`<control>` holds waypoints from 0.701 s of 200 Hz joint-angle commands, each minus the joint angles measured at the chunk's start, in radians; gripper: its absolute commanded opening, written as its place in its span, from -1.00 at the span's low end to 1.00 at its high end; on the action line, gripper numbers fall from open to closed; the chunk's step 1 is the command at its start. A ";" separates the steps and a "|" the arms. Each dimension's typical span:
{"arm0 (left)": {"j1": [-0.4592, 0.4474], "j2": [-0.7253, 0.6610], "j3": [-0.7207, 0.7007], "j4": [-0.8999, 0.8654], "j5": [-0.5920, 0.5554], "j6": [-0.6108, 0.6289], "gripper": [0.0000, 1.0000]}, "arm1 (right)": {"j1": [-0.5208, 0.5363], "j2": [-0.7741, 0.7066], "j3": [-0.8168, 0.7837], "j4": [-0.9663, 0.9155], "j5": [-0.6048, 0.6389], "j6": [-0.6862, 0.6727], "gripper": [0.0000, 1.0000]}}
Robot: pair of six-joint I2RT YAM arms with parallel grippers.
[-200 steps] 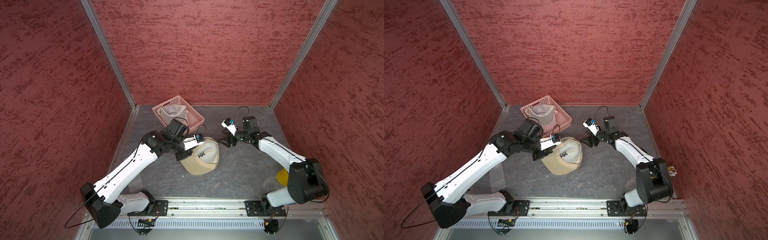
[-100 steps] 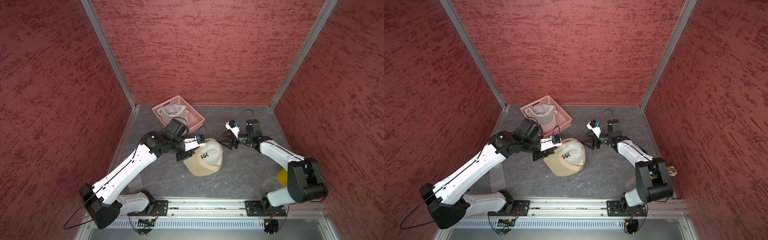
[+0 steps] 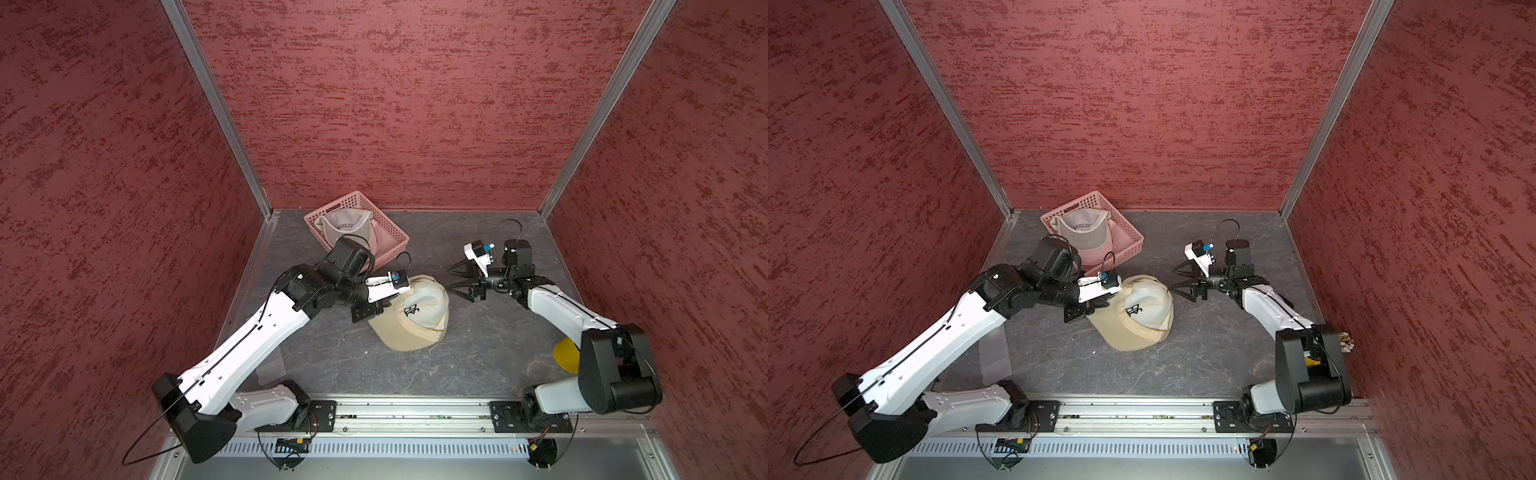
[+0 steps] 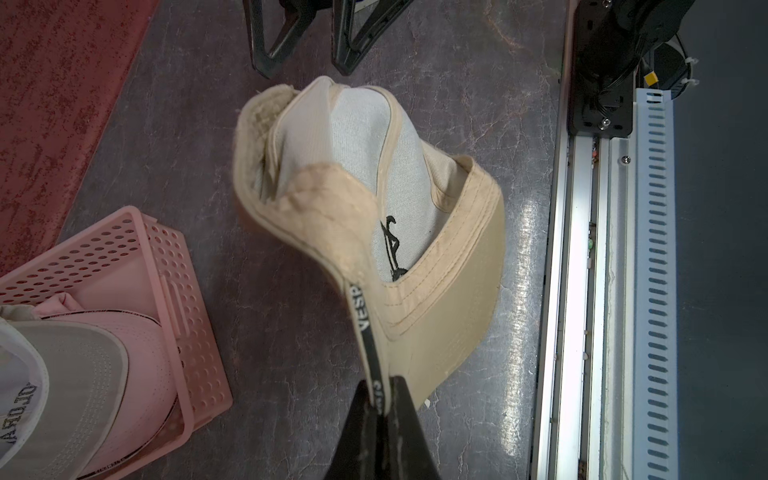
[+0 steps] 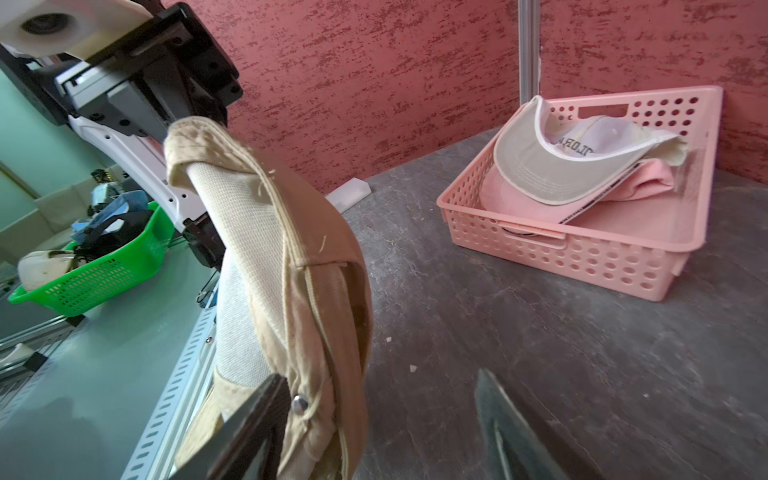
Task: Turn the baseball cap inside out
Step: Turn over the baseball cap.
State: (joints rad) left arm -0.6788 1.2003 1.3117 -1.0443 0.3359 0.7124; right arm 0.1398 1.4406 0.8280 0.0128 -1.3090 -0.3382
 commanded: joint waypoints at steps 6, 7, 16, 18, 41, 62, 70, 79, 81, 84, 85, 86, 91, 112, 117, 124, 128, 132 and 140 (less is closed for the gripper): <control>0.004 -0.008 0.008 0.053 0.034 0.018 -1.00 | 0.039 0.011 0.045 -0.085 -0.073 -0.056 0.53; 0.004 -0.009 0.008 0.054 0.034 0.019 -1.00 | 0.042 0.011 0.048 -0.089 -0.072 -0.057 0.53; 0.004 -0.008 0.011 0.058 0.034 0.024 -1.00 | 0.064 0.043 0.070 -0.133 -0.065 -0.085 0.54; 0.004 -0.008 0.012 0.058 0.035 0.025 -1.00 | 0.066 0.048 0.076 -0.145 -0.065 -0.090 0.54; 0.005 -0.008 0.024 0.049 0.043 0.030 -1.00 | 0.113 0.104 0.137 -0.243 -0.056 -0.150 0.50; 0.006 -0.015 0.020 0.059 0.039 0.036 -1.00 | 0.158 0.130 0.172 -0.277 -0.053 -0.165 0.40; 0.008 -0.016 0.014 0.064 0.039 0.038 -1.00 | 0.172 0.134 0.184 -0.288 -0.057 -0.173 0.34; 0.014 -0.015 0.010 0.072 0.038 0.037 -1.00 | 0.185 0.138 0.194 -0.292 -0.069 -0.176 0.20; 0.016 -0.016 0.008 0.074 0.038 0.038 -1.00 | 0.187 0.139 0.196 -0.292 -0.075 -0.177 0.16; 0.018 -0.016 0.006 0.078 0.036 0.038 -1.00 | 0.190 0.140 0.199 -0.290 -0.081 -0.176 0.09; 0.020 -0.017 0.004 0.079 0.036 0.038 -1.00 | 0.191 0.140 0.201 -0.289 -0.084 -0.176 0.07; 0.020 -0.016 0.004 0.080 0.036 0.038 -1.00 | 0.193 0.141 0.203 -0.289 -0.086 -0.175 0.05; 0.027 -0.016 0.000 0.086 0.037 0.037 -1.00 | 0.197 0.143 0.206 -0.286 -0.098 -0.172 -0.08; 0.056 -0.015 -0.010 0.111 0.027 0.015 -1.00 | 0.211 0.141 0.203 -0.223 -0.095 -0.106 -0.60; 0.062 -0.015 -0.008 0.119 0.016 0.000 -1.00 | 0.215 0.134 0.191 -0.179 -0.075 -0.066 -0.69; 0.076 -0.011 -0.006 0.128 0.003 -0.025 -1.00 | 0.219 0.119 0.167 -0.079 -0.017 0.016 -0.92; 0.084 -0.007 -0.003 0.128 -0.002 -0.040 -1.00 | 0.219 0.111 0.151 -0.026 0.019 0.060 -1.00; 0.089 -0.003 0.002 0.129 -0.008 -0.053 -1.00 | 0.219 0.103 0.136 0.021 0.055 0.100 -1.00; 0.099 0.009 0.011 0.120 -0.024 -0.084 -1.00 | 0.220 0.090 0.110 0.099 0.130 0.170 -1.00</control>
State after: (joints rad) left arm -0.6109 1.2003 1.3048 -1.0035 0.3332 0.7128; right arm 0.3462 1.5730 0.9909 -0.1410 -1.3342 -0.3851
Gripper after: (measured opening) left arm 0.075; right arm 0.041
